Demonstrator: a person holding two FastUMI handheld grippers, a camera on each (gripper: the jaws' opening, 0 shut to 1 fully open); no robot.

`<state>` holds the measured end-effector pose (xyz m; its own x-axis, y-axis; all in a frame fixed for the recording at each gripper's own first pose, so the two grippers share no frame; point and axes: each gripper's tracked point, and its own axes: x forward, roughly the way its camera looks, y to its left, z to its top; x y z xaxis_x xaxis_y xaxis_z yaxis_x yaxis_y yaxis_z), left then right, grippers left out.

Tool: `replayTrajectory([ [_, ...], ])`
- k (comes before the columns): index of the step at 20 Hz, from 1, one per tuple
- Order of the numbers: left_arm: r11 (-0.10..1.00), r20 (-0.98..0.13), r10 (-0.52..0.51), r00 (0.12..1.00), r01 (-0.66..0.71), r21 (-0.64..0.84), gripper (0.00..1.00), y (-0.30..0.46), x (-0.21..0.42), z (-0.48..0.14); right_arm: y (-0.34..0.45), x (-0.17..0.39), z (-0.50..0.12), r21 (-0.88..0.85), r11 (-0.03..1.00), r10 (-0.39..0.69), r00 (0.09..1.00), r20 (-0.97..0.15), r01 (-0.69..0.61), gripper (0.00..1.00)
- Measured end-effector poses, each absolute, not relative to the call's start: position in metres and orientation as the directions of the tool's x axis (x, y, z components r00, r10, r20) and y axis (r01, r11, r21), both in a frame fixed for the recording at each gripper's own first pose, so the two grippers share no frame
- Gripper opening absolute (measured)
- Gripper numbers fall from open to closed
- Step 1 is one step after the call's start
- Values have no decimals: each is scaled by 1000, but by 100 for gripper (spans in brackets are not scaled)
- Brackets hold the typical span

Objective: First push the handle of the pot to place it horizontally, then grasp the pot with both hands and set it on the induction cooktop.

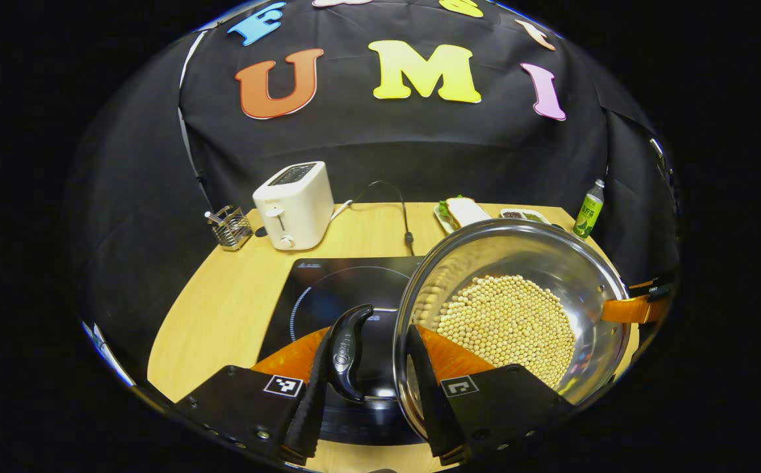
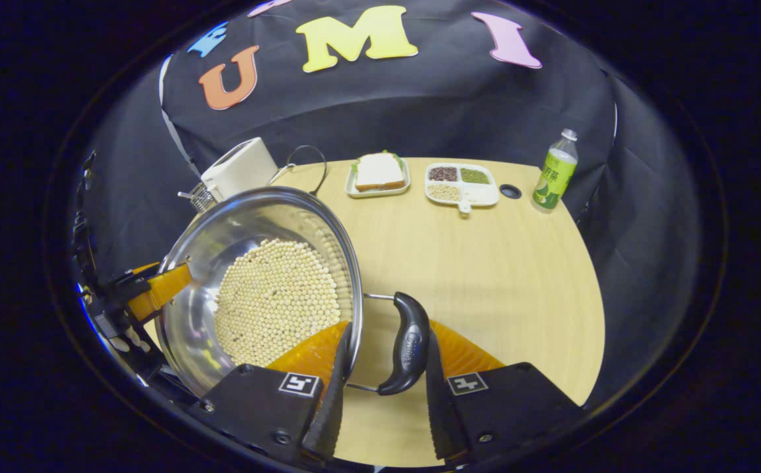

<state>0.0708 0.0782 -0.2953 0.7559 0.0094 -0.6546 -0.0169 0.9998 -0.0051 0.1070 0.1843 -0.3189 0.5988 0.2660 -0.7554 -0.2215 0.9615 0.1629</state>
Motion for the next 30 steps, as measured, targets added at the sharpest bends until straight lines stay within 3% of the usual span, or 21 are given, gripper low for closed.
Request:
replayTrajectory([
  [15,999,-685,42,727,-32,28,61,183,105,-319,297,130,-332,177,956,279,544,-791,-232,55],
  [30,999,-701,40,712,-21,35,61,205,135,-352,328,152,-354,162,965,248,518,-818,-206,55],
])
